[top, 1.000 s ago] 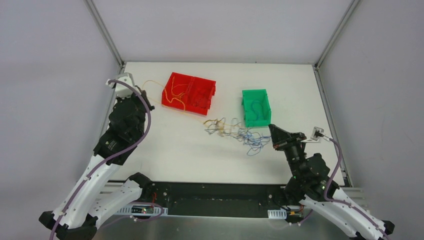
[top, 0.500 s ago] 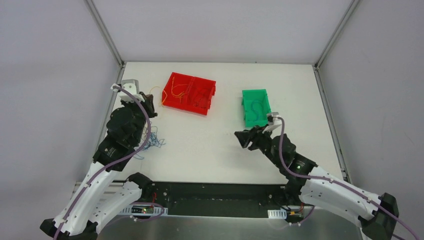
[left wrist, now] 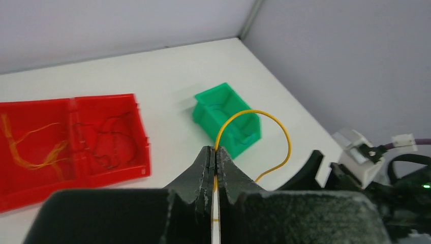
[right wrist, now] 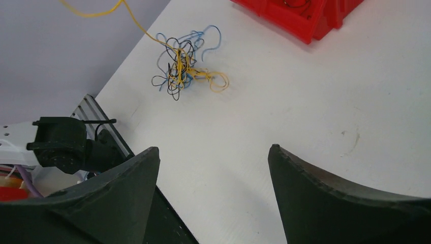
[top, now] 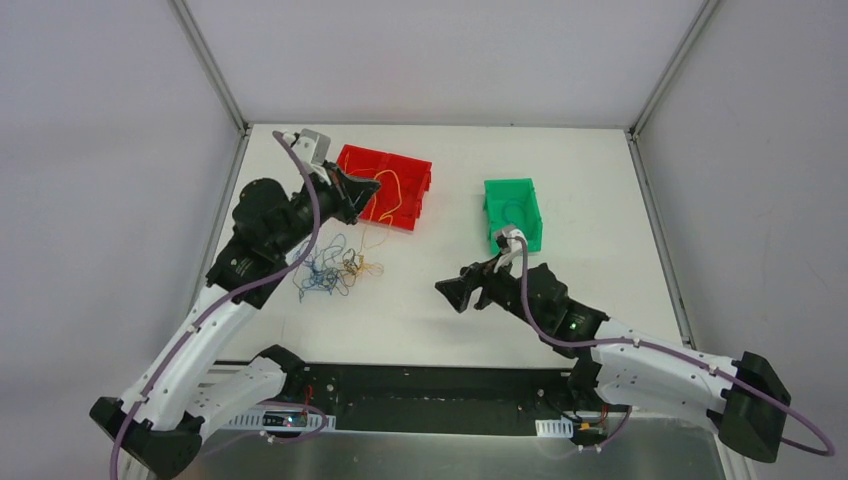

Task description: Untangle the cables

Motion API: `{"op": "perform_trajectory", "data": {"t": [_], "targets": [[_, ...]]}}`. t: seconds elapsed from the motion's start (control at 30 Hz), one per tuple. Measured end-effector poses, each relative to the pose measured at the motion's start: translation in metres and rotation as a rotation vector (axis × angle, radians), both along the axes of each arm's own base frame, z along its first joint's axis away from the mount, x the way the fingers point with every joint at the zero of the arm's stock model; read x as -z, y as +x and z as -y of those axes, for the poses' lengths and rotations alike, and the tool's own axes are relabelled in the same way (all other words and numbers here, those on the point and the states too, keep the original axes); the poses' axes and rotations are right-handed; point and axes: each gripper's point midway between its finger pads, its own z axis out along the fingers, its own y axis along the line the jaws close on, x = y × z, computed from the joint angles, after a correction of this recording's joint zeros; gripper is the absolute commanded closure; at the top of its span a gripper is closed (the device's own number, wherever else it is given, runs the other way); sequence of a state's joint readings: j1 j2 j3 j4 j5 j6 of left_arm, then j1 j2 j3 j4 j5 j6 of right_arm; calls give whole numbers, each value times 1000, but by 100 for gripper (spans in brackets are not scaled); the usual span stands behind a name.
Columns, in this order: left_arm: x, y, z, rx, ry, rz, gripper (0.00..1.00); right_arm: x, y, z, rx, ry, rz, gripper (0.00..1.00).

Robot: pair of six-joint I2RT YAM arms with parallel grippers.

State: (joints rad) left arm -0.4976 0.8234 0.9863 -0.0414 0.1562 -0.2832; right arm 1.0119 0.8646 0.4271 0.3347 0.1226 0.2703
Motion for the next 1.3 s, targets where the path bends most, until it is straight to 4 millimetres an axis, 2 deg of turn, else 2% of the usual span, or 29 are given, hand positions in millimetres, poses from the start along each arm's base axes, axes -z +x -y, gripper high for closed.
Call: {"op": "perform_trajectory", "data": {"t": [0.1, 0.23, 0.33, 0.5, 0.63, 0.7, 0.83, 0.87, 0.93, 0.97, 1.07, 1.17, 1.2, 1.27, 1.3], "targets": [[-12, 1, 30, 119, -69, -45, 100, -17, -3, -2, -28, 46, 48, 19], [-21, -15, 69, 276, -134, -104, 100, -37, -10, -4, -75, 100, 111, 18], [-28, -35, 97, 393, -163, -141, 100, -41, -14, -6, -106, 107, 136, 19], [-43, -58, 128, 520, -212, -182, 100, -40, -21, -7, -151, 110, 157, 22], [-41, -71, 148, 594, -221, -219, 100, -43, -22, -4, -148, 118, 172, 24], [-36, -75, 158, 629, -216, -246, 100, -45, -22, -1, -133, 126, 182, 34], [-17, -72, 176, 664, -201, -322, 100, -50, -21, 4, -118, 138, 205, 93], [-11, -69, 179, 664, -194, -339, 100, -51, -21, 4, -118, 139, 206, 100], [0, -63, 184, 651, -180, -365, 100, -49, -21, 4, -119, 135, 203, 100], [5, -59, 185, 629, -172, -378, 92, -48, -21, 3, -118, 134, 196, 100], [15, -40, 178, 508, -152, -379, 49, -45, -20, 2, -114, 132, 181, 100], [26, -18, 166, 364, -115, -357, 19, -48, -17, 5, -86, 147, 171, 100], [33, -11, 162, 325, -96, -353, 10, -50, -16, 7, -70, 156, 169, 100], [55, -2, 154, 257, -51, -359, 2, -57, -13, 14, -32, 182, 172, 100], [68, -1, 152, 244, -31, -370, 1, -61, -11, 18, -8, 197, 175, 100]]}}
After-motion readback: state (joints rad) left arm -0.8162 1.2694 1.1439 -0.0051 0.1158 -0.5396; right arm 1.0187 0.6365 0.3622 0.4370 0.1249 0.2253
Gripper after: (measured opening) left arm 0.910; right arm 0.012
